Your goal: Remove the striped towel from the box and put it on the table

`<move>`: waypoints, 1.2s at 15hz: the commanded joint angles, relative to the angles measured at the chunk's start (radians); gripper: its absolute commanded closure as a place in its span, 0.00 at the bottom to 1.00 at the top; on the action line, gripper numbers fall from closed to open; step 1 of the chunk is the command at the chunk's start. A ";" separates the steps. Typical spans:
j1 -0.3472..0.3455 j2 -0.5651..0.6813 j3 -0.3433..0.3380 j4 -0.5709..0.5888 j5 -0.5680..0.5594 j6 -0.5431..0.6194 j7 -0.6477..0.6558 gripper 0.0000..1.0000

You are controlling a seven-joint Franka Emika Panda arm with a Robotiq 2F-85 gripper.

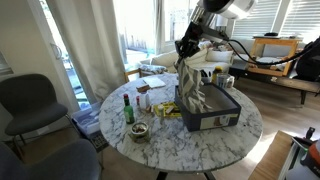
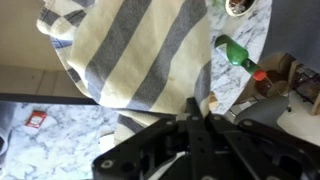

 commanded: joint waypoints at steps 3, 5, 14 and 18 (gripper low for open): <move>0.023 -0.005 0.035 0.193 -0.034 -0.080 0.031 0.99; 0.018 -0.017 0.044 0.199 -0.047 -0.062 0.035 0.99; 0.013 -0.079 0.097 0.289 -0.070 0.039 0.119 0.99; -0.022 -0.147 0.175 0.287 -0.128 0.052 0.277 0.99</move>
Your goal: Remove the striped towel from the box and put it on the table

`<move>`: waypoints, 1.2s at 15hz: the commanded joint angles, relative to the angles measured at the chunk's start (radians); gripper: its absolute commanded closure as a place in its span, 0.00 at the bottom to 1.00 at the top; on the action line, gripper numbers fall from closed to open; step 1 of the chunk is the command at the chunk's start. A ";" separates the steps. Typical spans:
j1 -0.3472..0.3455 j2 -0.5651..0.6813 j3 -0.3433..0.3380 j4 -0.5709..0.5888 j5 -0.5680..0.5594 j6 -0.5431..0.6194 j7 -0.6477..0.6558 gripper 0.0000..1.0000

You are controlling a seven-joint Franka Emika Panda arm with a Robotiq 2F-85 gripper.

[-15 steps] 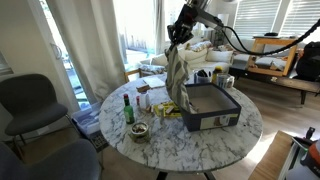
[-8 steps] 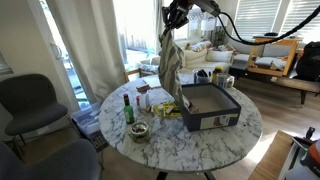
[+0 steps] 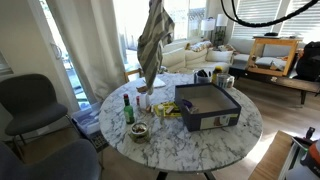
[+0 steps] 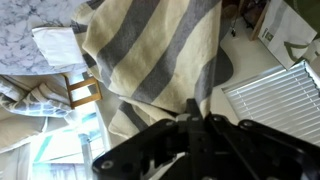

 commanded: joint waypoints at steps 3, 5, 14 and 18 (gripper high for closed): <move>-0.075 -0.120 0.114 -0.054 -0.104 0.021 0.242 0.99; -0.100 -0.165 0.139 -0.076 -0.127 0.007 0.303 0.99; -0.084 -0.236 0.134 -0.343 -0.061 0.108 0.434 0.99; -0.041 -0.239 0.122 -0.414 -0.010 0.105 0.480 0.99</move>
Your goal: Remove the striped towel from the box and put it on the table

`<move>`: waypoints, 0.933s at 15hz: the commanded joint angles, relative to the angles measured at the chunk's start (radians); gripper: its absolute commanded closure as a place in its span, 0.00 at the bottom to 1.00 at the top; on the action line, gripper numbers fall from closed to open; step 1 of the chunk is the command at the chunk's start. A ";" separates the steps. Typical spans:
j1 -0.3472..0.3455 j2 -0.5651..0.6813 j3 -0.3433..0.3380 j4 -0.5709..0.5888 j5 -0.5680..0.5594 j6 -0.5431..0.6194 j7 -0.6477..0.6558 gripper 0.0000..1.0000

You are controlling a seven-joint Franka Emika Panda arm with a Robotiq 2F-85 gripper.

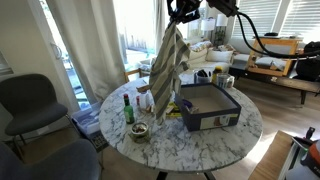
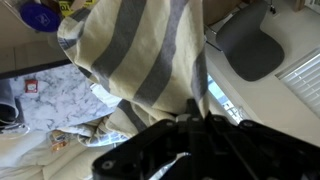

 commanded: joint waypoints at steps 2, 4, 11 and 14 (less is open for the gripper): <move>0.075 -0.031 -0.031 -0.087 0.089 -0.011 0.023 0.99; 0.048 -0.008 -0.013 -0.059 0.060 -0.003 0.019 0.98; 0.180 0.114 -0.119 -0.095 0.226 -0.017 -0.084 0.99; 0.239 0.181 -0.171 -0.102 0.341 -0.017 -0.154 0.99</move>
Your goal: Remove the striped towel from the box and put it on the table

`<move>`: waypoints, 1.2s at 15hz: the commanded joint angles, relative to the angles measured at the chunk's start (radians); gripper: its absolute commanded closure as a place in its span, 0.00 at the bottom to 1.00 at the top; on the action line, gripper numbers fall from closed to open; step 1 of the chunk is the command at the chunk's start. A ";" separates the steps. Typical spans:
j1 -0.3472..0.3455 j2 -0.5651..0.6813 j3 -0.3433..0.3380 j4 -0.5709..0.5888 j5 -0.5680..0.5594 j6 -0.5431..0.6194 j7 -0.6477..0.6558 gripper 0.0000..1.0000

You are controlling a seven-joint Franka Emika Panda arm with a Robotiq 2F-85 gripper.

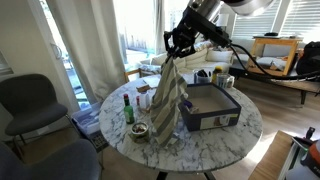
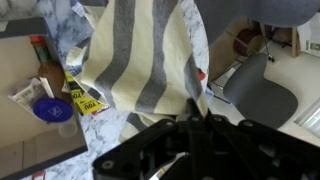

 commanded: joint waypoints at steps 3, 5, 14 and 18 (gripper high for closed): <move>0.101 0.108 -0.106 -0.009 0.226 -0.019 -0.154 0.99; 0.100 0.134 -0.126 -0.013 0.289 -0.029 -0.205 0.99; 0.012 0.228 -0.132 -0.034 0.430 0.028 -0.305 0.99; 0.003 0.267 -0.134 -0.029 0.468 0.060 -0.320 0.73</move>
